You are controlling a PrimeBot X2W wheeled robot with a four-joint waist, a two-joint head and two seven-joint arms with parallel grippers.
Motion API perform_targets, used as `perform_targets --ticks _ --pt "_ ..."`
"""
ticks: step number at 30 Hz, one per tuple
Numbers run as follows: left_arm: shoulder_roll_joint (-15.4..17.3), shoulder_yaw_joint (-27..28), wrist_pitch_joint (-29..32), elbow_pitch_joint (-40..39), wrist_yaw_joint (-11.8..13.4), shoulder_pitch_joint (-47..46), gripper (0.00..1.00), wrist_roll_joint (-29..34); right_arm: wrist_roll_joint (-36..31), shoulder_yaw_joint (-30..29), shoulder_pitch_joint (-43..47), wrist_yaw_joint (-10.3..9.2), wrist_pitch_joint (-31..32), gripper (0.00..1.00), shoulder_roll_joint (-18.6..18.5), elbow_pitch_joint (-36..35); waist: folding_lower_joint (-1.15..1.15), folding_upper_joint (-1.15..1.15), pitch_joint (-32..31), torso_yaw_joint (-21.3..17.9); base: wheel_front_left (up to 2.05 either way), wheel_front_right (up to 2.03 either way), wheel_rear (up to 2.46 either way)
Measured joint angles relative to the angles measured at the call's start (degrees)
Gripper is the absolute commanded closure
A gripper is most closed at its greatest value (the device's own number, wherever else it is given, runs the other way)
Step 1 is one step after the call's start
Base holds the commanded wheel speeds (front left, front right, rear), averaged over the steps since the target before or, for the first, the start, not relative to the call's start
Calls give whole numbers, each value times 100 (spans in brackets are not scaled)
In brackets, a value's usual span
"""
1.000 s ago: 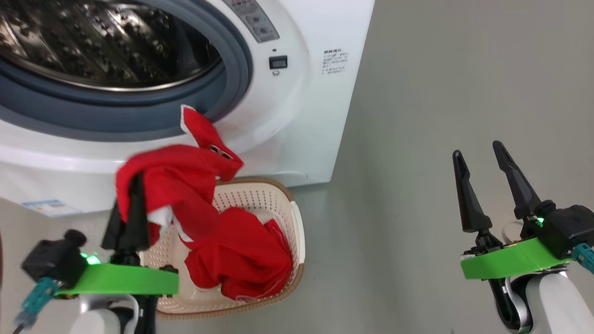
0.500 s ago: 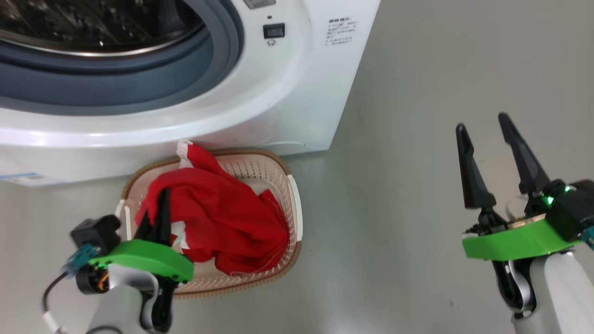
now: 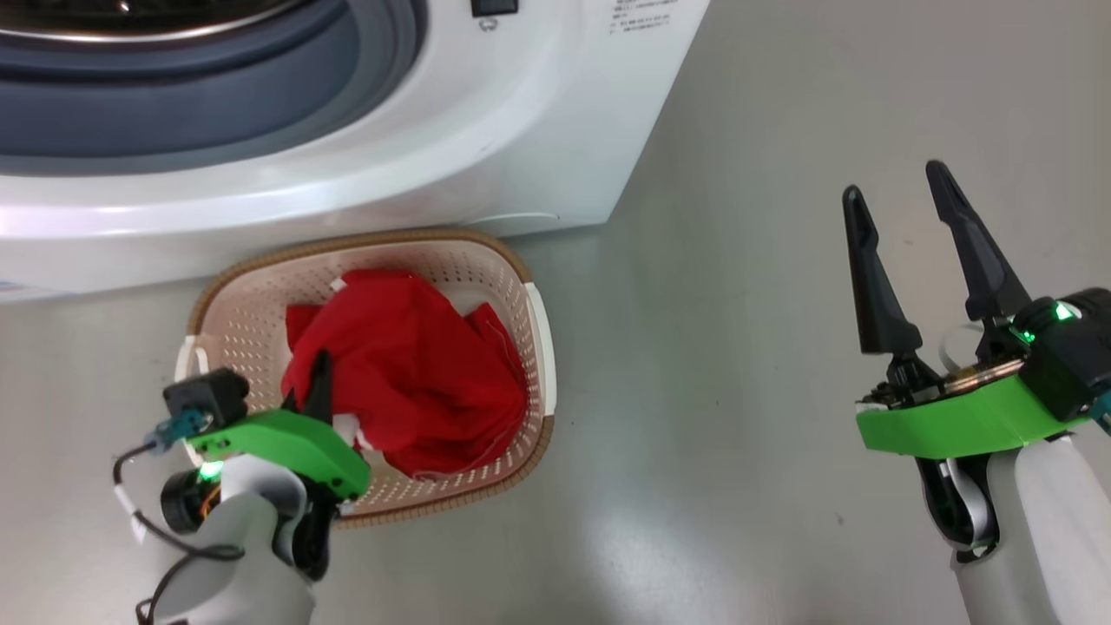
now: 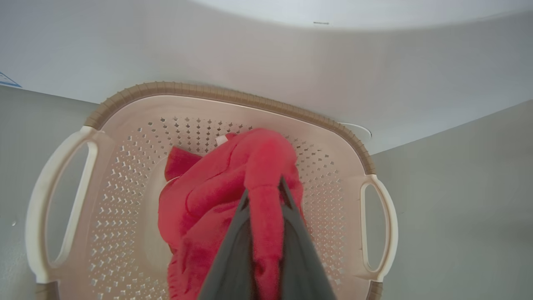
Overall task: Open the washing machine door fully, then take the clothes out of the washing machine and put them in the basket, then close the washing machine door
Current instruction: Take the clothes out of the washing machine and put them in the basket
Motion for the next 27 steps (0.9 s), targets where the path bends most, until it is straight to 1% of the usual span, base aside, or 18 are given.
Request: perform_targets --ticks 7,11,12,17,18,19,20,21,22,23,27 --pt "-11 -450 -5 708 -4 -466 100 -102 60 102 -193 0 0 0 -14 -13 0 0 298 -63 0 0 0" --pt "-13 -576 -7 1013 14 -627 100 -90 83 137 -295 0 0 0 -3 -10 0 0 454 -106 0 0 0" --pt "-15 -611 -5 1065 52 -638 100 -89 85 147 -294 0 0 0 3 -4 0 0 482 -120 0 0 0" --pt "-18 -622 -5 1146 53 -661 100 -90 112 152 -295 0 0 0 7 19 0 0 545 -180 0 0 0" --pt "-19 -623 -5 1157 53 -661 89 -90 112 149 -295 0 0 0 8 27 0 0 537 -179 0 0 0" --pt "-19 -628 -5 1162 53 -661 62 -89 112 151 -295 0 0 0 9 42 0 0 523 -176 0 0 0" --pt "-19 -631 -5 1155 52 -661 62 -90 109 152 -294 0 0 0 9 51 0 0 506 -173 0 0 0" --pt "-19 -634 -5 1143 51 -660 50 -92 107 157 -294 0 0 0 8 59 0 0 483 -169 0 0 0" --pt "-18 -652 -5 1098 49 -658 13 -89 98 163 -294 0 0 0 7 69 0 0 455 -165 0 0 0" --pt "-15 -668 -7 1003 48 -656 0 -86 79 164 -294 0 0 0 7 79 0 0 427 -158 0 0 0" --pt "-21 -673 -7 558 43 -652 0 -29 57 154 -290 0 0 0 2 124 0 0 289 -110 0 0 0"
